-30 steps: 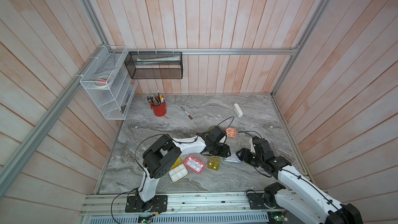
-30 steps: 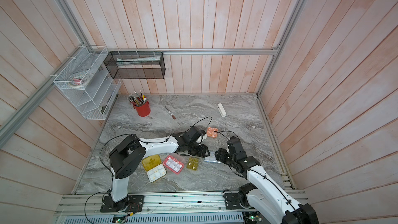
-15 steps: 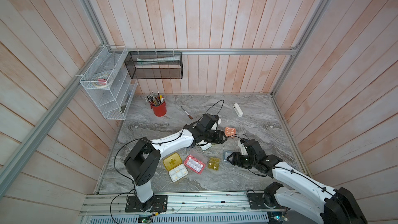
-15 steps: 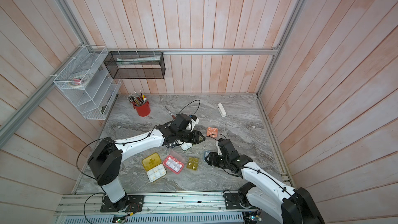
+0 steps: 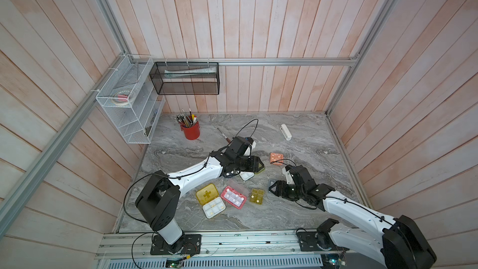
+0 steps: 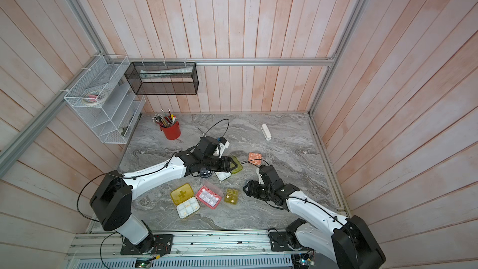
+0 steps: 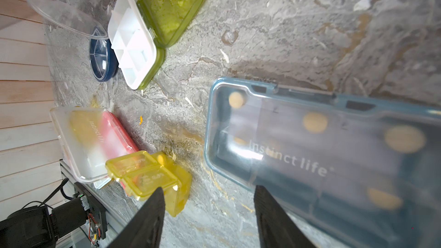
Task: Close pillboxes
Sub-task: Close the lid on the pillbox, then adjust the pillbox at the center of the board.
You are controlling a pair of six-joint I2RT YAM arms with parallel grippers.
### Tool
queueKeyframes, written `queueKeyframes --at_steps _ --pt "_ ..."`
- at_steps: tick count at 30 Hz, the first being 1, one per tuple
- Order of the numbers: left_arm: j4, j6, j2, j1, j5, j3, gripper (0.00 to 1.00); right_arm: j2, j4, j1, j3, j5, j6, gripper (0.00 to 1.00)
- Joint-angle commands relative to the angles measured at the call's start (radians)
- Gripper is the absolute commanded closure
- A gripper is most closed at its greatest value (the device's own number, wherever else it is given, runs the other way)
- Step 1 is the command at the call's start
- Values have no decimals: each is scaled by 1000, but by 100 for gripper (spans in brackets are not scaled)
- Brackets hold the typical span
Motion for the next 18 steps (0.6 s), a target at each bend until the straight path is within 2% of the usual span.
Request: queueKeyframes --at_steps 1,7,10,14,18 --pt "1 12 -35 8 -4 -23 43 24 -24 -5 14 33 -10 38" --pt "1 14 -48 14 -4 -40 43 5 -6 -6 42 -13 -26 38" --pt "14 7 -45 15 6 -44 43 20 5 25 65 -48 -44 38" --pt "32 -3 -40 15 20 -44 43 47 -26 85 93 -18 -50 38" --pt "28 0 -46 15 17 -45 43 33 -45 95 70 12 -27 37"
